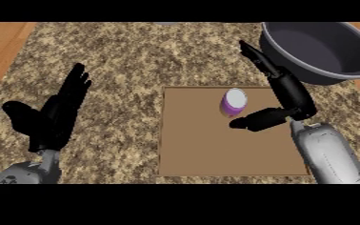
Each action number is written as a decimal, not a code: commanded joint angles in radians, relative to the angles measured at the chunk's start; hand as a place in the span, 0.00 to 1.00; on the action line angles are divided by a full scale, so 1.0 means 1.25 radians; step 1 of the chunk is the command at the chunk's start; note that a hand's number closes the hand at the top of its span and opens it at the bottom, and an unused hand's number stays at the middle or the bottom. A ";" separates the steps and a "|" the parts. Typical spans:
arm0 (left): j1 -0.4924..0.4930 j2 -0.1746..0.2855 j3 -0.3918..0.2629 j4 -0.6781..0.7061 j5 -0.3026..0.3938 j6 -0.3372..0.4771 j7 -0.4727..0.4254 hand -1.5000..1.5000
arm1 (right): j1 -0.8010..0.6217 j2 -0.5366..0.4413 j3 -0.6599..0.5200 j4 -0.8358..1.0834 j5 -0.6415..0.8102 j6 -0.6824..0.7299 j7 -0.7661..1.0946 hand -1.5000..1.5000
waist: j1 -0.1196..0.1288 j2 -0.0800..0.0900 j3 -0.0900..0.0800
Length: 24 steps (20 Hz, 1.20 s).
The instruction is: Pick the can from the tray and place it in the pot
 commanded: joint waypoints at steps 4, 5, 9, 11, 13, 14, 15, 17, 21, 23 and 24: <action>-0.023 -0.057 -0.018 -0.011 -0.004 0.007 0.046 0.50 | 0.116 -0.093 -0.045 -0.052 0.083 0.002 -0.168 0.00 | -0.001 -0.007 0.003; -0.007 -0.063 -0.036 -0.029 -0.019 0.030 0.052 0.50 | 0.069 -0.152 -0.063 -0.052 0.085 0.036 -0.110 0.00 | -0.001 -0.008 0.003; -0.006 -0.066 -0.020 0.003 -0.011 0.007 0.014 0.50 | 0.088 -0.251 -0.061 -0.168 0.139 0.069 0.033 0.00 | -0.011 -0.011 0.001; 0.012 -0.066 -0.036 -0.053 -0.022 0.023 0.045 0.50 | 0.021 -0.304 -0.090 -0.171 0.101 0.154 0.108 0.00 | 0.001 -0.011 0.001; -0.031 -0.059 -0.009 -0.010 -0.014 0.017 0.059 0.50 | 0.045 -0.342 -0.059 -0.243 0.121 0.196 0.157 0.00 | -0.010 -0.011 0.001; -0.030 -0.079 -0.011 0.042 -0.013 -0.003 0.009 0.50 | 0.001 -0.345 -0.066 -0.230 0.109 0.221 0.196 0.00 | -0.004 -0.007 0.001; -0.031 -0.074 -0.016 0.023 -0.015 -0.001 0.027 0.50 | -0.001 -0.374 -0.065 -0.250 0.094 0.264 0.227 0.00 | -0.005 -0.009 0.001; 0.004 -0.054 0.000 -0.024 0.002 -0.014 0.044 0.50 | -0.020 -0.374 -0.054 -0.286 0.067 0.306 0.330 0.00 | 0.005 -0.011 0.001; -0.034 -0.058 0.007 -0.005 -0.010 -0.029 0.050 0.50 | -0.066 -0.329 -0.003 -0.256 0.089 0.342 0.441 0.00 | 0.008 -0.007 0.002; -0.050 -0.103 -0.008 0.069 -0.022 -0.023 0.016 0.50 | -0.088 -0.316 -0.005 -0.280 0.052 0.374 0.536 0.00 | 0.001 -0.006 0.001; -0.033 -0.085 -0.016 -0.011 -0.040 -0.006 0.057 0.50 | -0.155 -0.301 -0.007 -0.189 0.059 0.389 0.535 0.00 | 0.015 -0.005 0.002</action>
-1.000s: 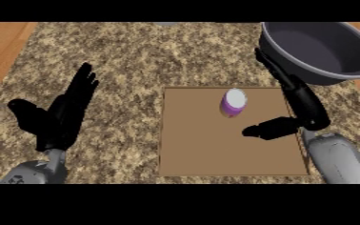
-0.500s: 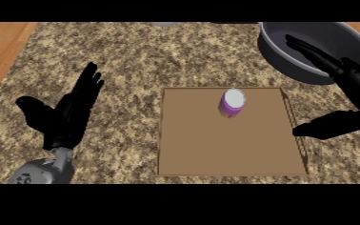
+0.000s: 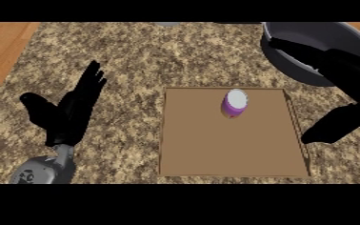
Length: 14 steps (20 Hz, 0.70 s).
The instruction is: Pick the can from the tray and place it in the pot
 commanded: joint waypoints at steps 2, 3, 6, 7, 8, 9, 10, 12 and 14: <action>0.022 -0.023 -0.013 -0.009 -0.020 -0.009 -0.011 0.50 | -0.100 0.067 0.041 0.030 -0.018 0.066 0.175 0.00 | 0.007 0.001 0.000; 0.023 -0.008 0.034 -0.002 0.004 -0.036 -0.023 0.50 | -0.044 0.083 0.032 -0.008 0.005 0.050 0.174 0.00 | 0.002 0.001 0.001; 0.037 -0.032 -0.004 -0.051 -0.035 0.001 0.017 0.50 | -0.055 0.138 0.077 0.025 0.054 0.048 0.209 0.00 | 0.004 0.000 0.001; -0.001 -0.029 0.015 0.002 -0.034 -0.016 0.007 0.50 | -0.041 0.118 0.070 0.075 0.089 0.061 0.143 0.00 | 0.002 0.002 0.001; -0.026 -0.026 0.039 0.013 -0.022 -0.023 0.015 0.50 | -0.008 0.083 0.034 0.084 0.080 0.086 0.090 0.00 | -0.001 0.002 0.001; 0.022 -0.052 -0.007 -0.016 -0.056 -0.009 -0.004 0.50 | -0.077 0.146 0.060 0.095 0.079 0.088 0.190 0.00 | 0.004 0.001 0.001; 0.072 -0.053 -0.022 -0.038 -0.063 -0.007 -0.014 0.50 | -0.058 0.111 0.057 0.131 0.101 0.106 0.118 0.00 | 0.007 0.002 0.001; 0.051 -0.012 0.051 -0.027 -0.003 -0.073 -0.019 0.50 | -0.048 0.126 0.082 0.126 0.159 0.095 0.124 0.00 | 0.005 0.002 0.001; 0.033 -0.051 0.017 -0.051 -0.056 -0.023 0.021 0.50 | -0.045 0.163 0.078 0.104 0.175 0.105 0.176 0.00 | 0.002 0.001 0.001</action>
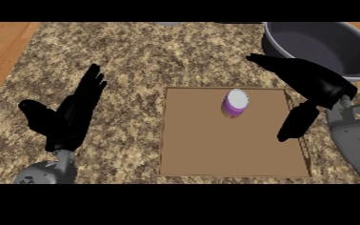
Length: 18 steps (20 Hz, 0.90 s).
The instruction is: Pick the can from the tray and place it in the pot
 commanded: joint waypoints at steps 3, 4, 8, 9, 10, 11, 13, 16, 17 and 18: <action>0.013 -0.025 0.002 -0.048 -0.033 0.008 0.042 0.50 | 0.044 0.061 0.015 -0.019 0.108 0.000 0.019 0.00 | -0.003 -0.001 0.000; -0.027 -0.006 0.048 0.029 -0.004 -0.040 0.018 0.50 | 0.081 0.058 0.020 -0.028 0.124 -0.007 -0.004 0.00 | -0.005 0.000 0.000; 0.050 -0.026 0.040 -0.022 -0.003 -0.060 -0.006 0.50 | 0.115 0.113 0.002 -0.066 0.143 -0.024 0.006 0.00 | -0.004 -0.001 0.000; 0.025 -0.013 0.062 -0.055 -0.013 -0.039 0.045 0.50 | 0.106 0.114 -0.010 -0.093 0.139 -0.002 0.022 0.00 | -0.004 -0.001 0.000; -0.016 -0.038 0.044 -0.001 -0.036 -0.044 0.025 0.50 | 0.061 0.146 -0.019 -0.030 0.155 -0.007 0.017 0.00 | -0.003 0.000 0.000; 0.010 -0.045 0.041 0.011 -0.030 -0.056 0.004 0.50 | 0.123 0.157 0.012 -0.083 0.181 -0.031 0.022 0.00 | -0.005 -0.001 0.000; -0.039 -0.067 0.025 -0.008 -0.085 0.002 0.056 0.50 | 0.089 0.177 0.009 -0.025 0.200 -0.026 -0.001 0.00 | -0.003 0.000 0.000; 0.040 -0.045 0.068 -0.005 -0.038 -0.082 -0.015 0.50 | 0.081 0.192 -0.016 -0.012 0.215 -0.001 0.007 0.00 | -0.002 0.000 0.000; -0.013 -0.058 0.055 -0.022 -0.061 -0.045 0.055 0.50 | 0.064 0.240 0.005 -0.037 0.227 -0.009 0.078 0.00 | -0.003 -0.001 0.000; -0.042 -0.055 0.068 -0.007 -0.053 -0.057 0.066 0.50 | 0.074 0.244 0.012 -0.014 0.249 -0.023 0.061 0.00 | -0.003 0.000 0.000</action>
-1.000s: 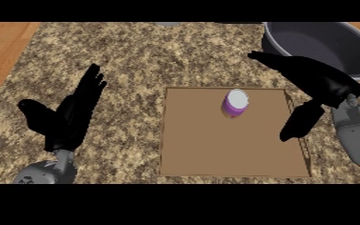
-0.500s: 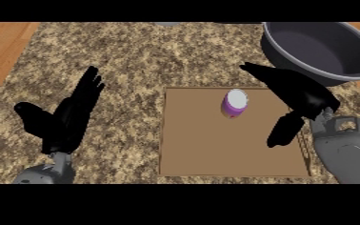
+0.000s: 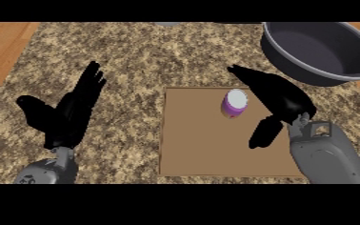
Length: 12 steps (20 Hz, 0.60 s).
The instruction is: Pick the can from the tray and place it in the pot
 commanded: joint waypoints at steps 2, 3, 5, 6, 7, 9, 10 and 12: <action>-0.012 -0.003 0.027 0.024 -0.002 -0.022 -0.009 0.50 | -0.051 0.027 -0.016 0.133 0.067 -0.020 -0.035 0.00 | 0.004 0.001 0.000; -0.030 0.001 0.058 0.100 0.037 -0.063 -0.059 0.50 | -0.084 0.068 0.007 0.142 0.079 -0.022 0.015 0.00 | 0.003 0.002 0.000; 0.006 -0.021 0.011 0.012 -0.014 -0.017 -0.006 0.50 | -0.058 0.059 0.008 0.153 0.119 -0.041 0.005 0.00 | 0.004 0.001 0.000; -0.003 -0.024 0.016 0.055 -0.019 -0.033 -0.036 0.50 | 0.043 0.042 0.019 0.028 0.112 -0.014 0.026 0.00 | -0.003 0.000 0.000; -0.028 -0.045 0.007 0.056 -0.037 -0.006 -0.024 0.50 | -0.033 0.074 0.014 0.120 0.122 -0.009 0.031 0.00 | 0.000 0.001 0.000; -0.041 -0.030 0.019 0.037 -0.036 -0.014 0.014 0.50 | -0.042 0.089 0.023 0.186 0.161 -0.051 -0.009 0.00 | 0.001 0.001 0.000; -0.028 0.003 0.056 0.016 -0.005 -0.049 0.035 0.50 | -0.050 0.057 -0.011 0.180 0.143 -0.015 -0.040 0.00 | 0.002 0.000 0.000; 0.021 -0.017 0.048 -0.005 0.002 -0.058 -0.005 0.50 | -0.069 0.092 0.013 0.239 0.183 -0.052 -0.054 0.00 | 0.005 0.001 0.000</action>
